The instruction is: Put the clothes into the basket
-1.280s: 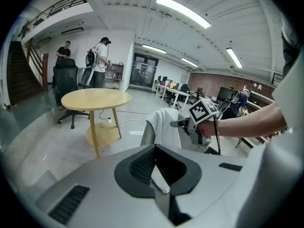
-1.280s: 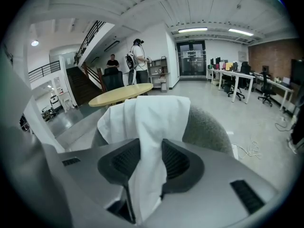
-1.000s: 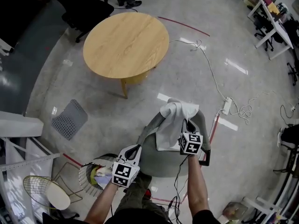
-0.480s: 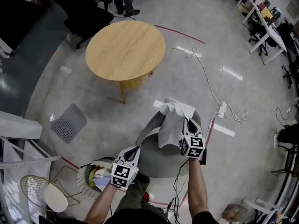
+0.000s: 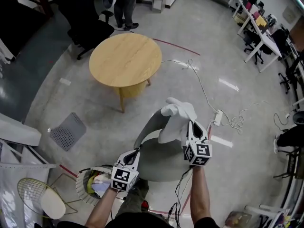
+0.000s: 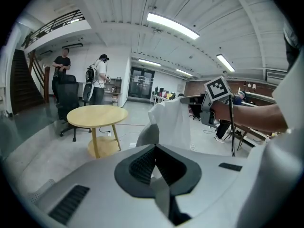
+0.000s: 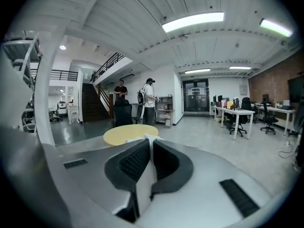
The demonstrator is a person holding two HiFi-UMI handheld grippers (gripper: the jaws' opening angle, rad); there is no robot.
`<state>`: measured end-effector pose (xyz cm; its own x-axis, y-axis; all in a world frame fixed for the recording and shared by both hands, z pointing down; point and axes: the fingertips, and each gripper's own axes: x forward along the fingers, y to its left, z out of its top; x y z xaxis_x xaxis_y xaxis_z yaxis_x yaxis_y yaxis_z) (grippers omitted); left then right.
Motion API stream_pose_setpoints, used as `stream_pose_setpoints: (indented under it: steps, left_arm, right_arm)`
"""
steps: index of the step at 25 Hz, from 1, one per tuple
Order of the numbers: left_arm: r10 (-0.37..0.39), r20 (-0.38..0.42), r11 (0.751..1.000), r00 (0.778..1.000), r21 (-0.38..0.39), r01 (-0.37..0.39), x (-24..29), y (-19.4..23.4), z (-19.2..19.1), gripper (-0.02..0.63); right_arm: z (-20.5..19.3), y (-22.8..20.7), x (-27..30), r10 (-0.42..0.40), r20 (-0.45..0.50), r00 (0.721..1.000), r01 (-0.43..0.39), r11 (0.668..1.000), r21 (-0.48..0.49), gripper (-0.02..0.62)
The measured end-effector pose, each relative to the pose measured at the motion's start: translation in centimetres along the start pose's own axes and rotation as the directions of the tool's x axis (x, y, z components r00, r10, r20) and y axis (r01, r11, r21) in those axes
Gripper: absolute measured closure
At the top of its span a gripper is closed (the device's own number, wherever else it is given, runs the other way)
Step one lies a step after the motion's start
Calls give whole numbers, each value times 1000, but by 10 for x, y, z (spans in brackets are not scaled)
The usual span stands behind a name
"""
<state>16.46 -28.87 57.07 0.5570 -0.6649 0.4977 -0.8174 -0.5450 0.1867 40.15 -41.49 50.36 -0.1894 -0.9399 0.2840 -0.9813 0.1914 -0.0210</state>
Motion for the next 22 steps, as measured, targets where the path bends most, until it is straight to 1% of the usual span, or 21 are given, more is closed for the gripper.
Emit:
stream_pose_setpoints:
  steps: [6, 10, 13, 17, 22]
  left_arm:
    - [12, 33, 1000, 999, 10, -12, -26, -20, 2, 600]
    - [12, 53, 1000, 999, 20, -13, -43, -35, 2, 600]
    - [7, 64, 1000, 998, 24, -8, -56, -48, 3, 600]
    - [-5, 81, 999, 997, 38, 2, -73, -68, 4, 600]
    - [-21, 107, 998, 994, 55, 15, -97, -98, 1, 600]
  right_arm:
    - [47, 4, -55, 8, 97, 995, -6, 1000, -16, 560]
    - [67, 9, -96, 10, 150, 989, -5, 999, -33, 560]
    - [78, 13, -126, 11, 168, 986, -3, 999, -46, 560]
    - [79, 18, -168, 9, 167, 986, 3, 997, -72, 560]
    - [59, 27, -221, 16, 153, 988, -4, 997, -77, 560]
